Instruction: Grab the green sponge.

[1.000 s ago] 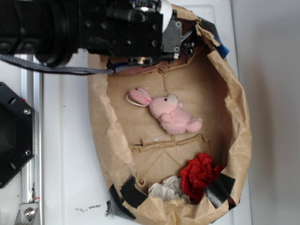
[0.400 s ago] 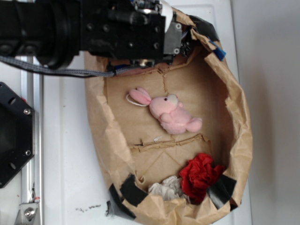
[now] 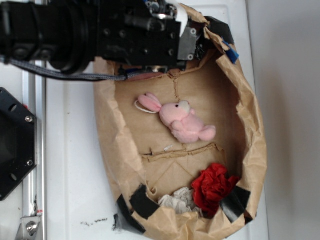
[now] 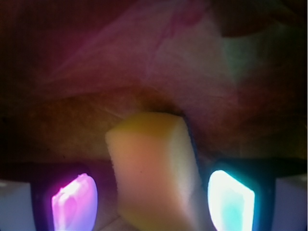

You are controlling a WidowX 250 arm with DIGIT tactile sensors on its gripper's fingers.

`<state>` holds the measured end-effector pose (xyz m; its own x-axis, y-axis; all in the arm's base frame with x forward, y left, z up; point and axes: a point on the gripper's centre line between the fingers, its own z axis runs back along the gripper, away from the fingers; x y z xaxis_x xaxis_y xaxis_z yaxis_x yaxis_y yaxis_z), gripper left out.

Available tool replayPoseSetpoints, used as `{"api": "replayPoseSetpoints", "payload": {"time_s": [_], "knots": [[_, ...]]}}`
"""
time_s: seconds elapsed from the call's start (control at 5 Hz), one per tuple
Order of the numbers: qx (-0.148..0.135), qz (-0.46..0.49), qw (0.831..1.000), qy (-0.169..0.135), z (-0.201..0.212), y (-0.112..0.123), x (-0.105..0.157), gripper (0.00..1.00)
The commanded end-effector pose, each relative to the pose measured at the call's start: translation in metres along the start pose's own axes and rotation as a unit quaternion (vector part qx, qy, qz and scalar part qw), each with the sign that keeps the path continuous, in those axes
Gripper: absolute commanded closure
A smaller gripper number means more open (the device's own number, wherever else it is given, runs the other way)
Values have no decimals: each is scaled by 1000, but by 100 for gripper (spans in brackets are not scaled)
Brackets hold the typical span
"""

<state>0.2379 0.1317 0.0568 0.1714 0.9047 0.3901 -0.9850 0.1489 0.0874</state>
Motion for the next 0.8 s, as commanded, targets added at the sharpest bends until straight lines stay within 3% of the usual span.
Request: {"api": "replayPoseSetpoints", "payload": {"time_s": [0.0,0.2,0.4,0.6], "knots": [[-9,19,1000,-10,8,12,10,0],[4,10,1000,-7,-1,8,12,0],[38,19,999,-29,-27,0,13,0],[35,18,999,-28,-24,1,10,0]]}}
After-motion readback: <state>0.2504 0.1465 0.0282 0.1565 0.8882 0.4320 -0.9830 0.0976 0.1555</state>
